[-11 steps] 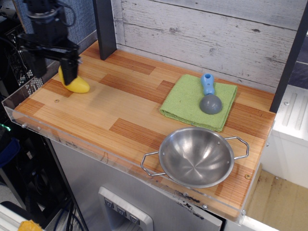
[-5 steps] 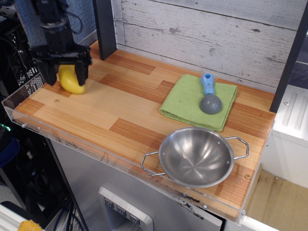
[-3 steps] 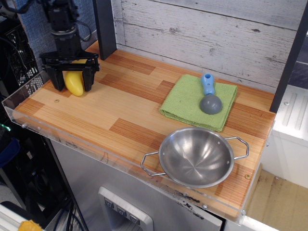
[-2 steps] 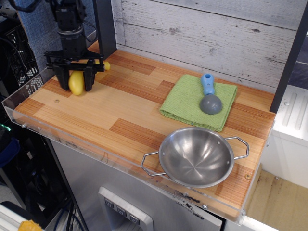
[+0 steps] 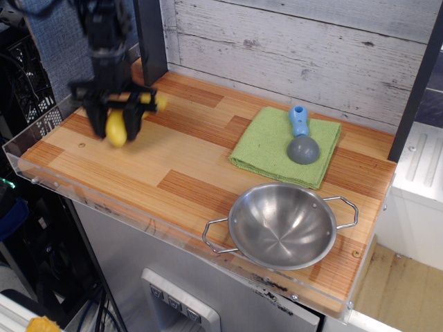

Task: Put the banana into the bowl.

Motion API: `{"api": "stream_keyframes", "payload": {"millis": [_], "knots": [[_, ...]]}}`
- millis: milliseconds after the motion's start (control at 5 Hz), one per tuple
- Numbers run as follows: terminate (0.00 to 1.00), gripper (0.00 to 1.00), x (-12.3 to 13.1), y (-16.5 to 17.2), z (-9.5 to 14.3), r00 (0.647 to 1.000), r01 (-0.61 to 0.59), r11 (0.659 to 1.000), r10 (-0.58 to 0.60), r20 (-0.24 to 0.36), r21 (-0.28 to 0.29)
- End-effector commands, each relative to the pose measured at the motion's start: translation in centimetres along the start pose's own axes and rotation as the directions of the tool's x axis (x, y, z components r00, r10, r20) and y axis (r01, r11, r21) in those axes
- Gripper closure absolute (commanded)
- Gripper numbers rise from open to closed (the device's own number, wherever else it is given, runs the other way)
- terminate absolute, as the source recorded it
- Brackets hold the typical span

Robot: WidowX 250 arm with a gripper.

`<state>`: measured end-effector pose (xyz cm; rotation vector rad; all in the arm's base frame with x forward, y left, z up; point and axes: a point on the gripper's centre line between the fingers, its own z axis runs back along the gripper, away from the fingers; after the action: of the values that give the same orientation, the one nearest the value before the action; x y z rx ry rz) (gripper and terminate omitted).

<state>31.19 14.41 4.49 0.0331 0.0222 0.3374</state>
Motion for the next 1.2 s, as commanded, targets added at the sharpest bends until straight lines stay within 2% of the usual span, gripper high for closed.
{"api": "stream_keyframes", "payload": {"millis": [0,200,400,600,800,1000], "knots": [[0.0,1.0,-4.3,-7.3,9.2,0.94,0.329,0.943,-0.32,0.121,-0.058],[0.0,1.0,-7.7,-11.3,9.3,0.881,0.463,0.886,-0.459,0.114,-0.009],[0.0,1.0,-11.0,-15.4,7.8,0.873,0.481,0.876,-0.48,0.088,0.011],[0.0,1.0,-13.3,-20.0,6.4,0.887,0.458,0.889,-0.456,0.07,-0.01],[0.0,1.0,-14.1,-21.9,3.7,0.901,0.434,0.9,-0.435,0.004,-0.048],[0.0,1.0,-14.2,-20.9,0.8,0.923,0.378,0.924,-0.381,-0.052,-0.058]]}}
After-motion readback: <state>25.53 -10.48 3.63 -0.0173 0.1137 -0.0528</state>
